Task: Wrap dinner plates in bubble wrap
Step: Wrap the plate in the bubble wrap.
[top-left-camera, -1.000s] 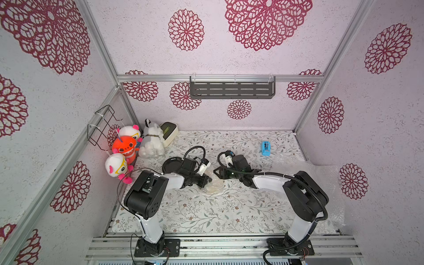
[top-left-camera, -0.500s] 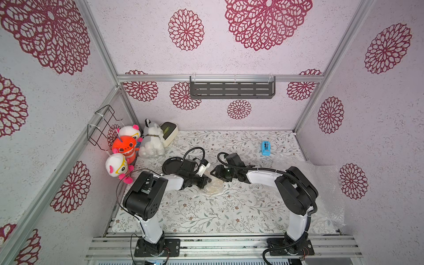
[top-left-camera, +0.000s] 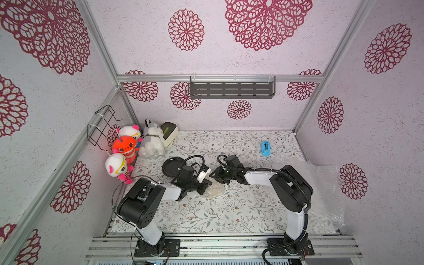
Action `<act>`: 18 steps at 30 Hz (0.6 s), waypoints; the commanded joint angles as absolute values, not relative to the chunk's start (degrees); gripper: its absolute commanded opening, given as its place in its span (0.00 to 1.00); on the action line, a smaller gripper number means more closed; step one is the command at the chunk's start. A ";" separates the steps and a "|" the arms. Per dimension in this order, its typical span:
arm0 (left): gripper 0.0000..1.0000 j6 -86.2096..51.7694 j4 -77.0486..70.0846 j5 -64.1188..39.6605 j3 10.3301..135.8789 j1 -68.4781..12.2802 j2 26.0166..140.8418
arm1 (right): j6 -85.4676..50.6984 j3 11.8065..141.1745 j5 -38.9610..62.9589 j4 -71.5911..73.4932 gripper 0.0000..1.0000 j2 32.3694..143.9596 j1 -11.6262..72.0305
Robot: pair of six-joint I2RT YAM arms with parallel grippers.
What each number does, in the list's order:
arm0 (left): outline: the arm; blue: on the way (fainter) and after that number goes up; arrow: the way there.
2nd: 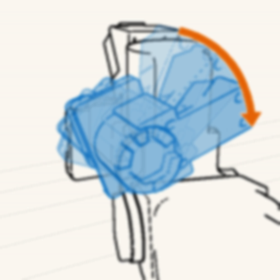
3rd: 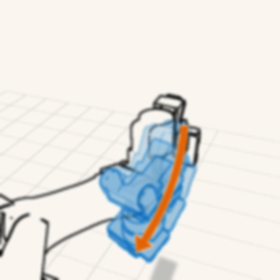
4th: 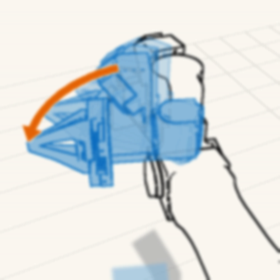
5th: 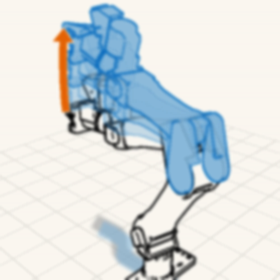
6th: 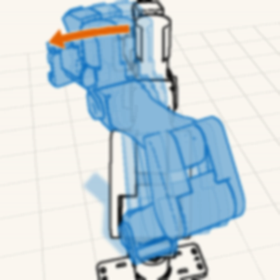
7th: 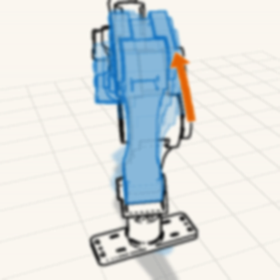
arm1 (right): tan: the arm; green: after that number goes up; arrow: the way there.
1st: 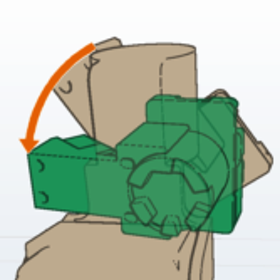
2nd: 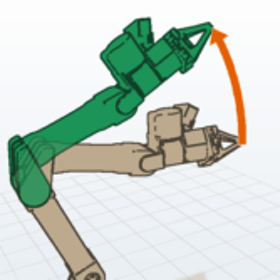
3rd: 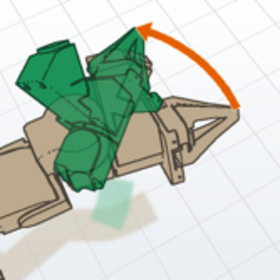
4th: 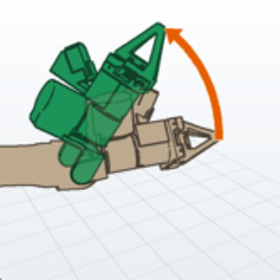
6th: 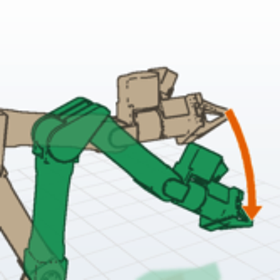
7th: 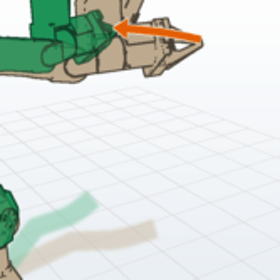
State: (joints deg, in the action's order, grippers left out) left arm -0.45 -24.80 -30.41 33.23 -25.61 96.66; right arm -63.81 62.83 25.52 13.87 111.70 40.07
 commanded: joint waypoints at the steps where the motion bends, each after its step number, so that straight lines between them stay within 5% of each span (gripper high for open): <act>1: 0.18 0.95 -28.40 -29.84 32.86 -26.29 95.21 | -64.45 62.16 28.17 17.98 0.20 111.44 40.34; 4: 0.31 -2.15 -27.50 -29.01 32.02 -27.03 91.11 | -64.45 60.39 26.53 18.38 0.02 111.03 40.21; 9: 0.54 -17.48 -11.86 -25.12 34.37 -30.08 78.09 | -65.09 57.39 21.84 19.00 0.00 109.56 40.08; 12: 0.47 -23.01 -2.05 -18.38 35.17 -36.22 74.51 | -65.47 56.44 19.85 20.39 0.00 108.90 40.08; 15: 0.22 -30.31 2.59 -11.87 35.68 -39.42 76.50 | -65.95 55.99 19.25 21.79 0.00 108.91 40.13; 18: 0.12 -33.81 0.88 -12.12 37.13 -39.46 83.27 | -66.18 55.30 18.89 22.88 0.00 108.48 40.17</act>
State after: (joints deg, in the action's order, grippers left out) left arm -26.35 -4.82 -16.73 36.45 -39.64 78.11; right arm -65.14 56.21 22.02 22.59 111.07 40.21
